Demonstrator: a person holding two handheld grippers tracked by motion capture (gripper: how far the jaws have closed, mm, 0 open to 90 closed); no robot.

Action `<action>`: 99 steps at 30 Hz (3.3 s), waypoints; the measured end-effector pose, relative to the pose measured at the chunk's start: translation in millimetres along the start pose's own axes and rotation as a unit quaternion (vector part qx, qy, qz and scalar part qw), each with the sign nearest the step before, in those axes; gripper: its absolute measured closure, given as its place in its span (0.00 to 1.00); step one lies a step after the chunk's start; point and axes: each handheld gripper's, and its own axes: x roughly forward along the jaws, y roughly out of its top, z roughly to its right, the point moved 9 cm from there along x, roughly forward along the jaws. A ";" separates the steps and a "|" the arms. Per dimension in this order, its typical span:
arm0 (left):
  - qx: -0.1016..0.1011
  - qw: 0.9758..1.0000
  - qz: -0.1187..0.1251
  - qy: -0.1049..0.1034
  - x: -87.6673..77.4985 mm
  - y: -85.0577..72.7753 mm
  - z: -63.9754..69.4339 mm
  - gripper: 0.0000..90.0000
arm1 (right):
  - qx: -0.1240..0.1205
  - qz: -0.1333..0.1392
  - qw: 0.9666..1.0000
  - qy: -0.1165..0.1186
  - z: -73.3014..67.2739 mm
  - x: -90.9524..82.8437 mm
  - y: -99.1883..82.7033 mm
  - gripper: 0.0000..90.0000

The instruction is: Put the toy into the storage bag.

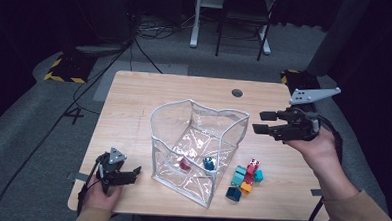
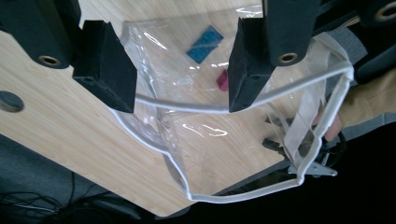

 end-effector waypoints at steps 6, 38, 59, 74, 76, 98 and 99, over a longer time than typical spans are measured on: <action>0.000 1.000 0.000 0.001 0.0 0.0 -0.3 0.20 | -0.001 0.010 0.999 -0.035 11.3 -14.2 -23.3 0.47; 0.000 1.000 0.001 0.001 0.1 0.1 -0.4 0.20 | 0.068 -0.061 0.993 -0.078 48.3 47.6 -158.8 0.49; -0.001 1.000 0.001 0.001 0.2 0.1 -0.2 0.20 | 0.098 -0.110 0.986 -0.084 43.0 75.6 -223.6 0.50; 0.000 1.000 0.000 0.001 0.1 0.0 -0.2 0.20 | 0.096 -0.140 0.981 -0.098 52.9 73.3 -242.1 0.72; -0.001 1.000 0.001 0.000 0.2 0.1 -0.1 0.20 | 0.098 -0.138 0.981 -0.098 52.3 72.8 -240.9 0.75; 0.000 1.000 0.002 0.002 0.2 0.3 -0.6 0.20 | 0.086 -0.110 0.987 -0.082 38.9 42.1 -193.2 0.75; -0.001 1.000 0.001 0.001 0.2 0.1 -0.1 0.20 | 0.085 -0.107 0.987 -0.081 38.4 40.1 -189.3 0.75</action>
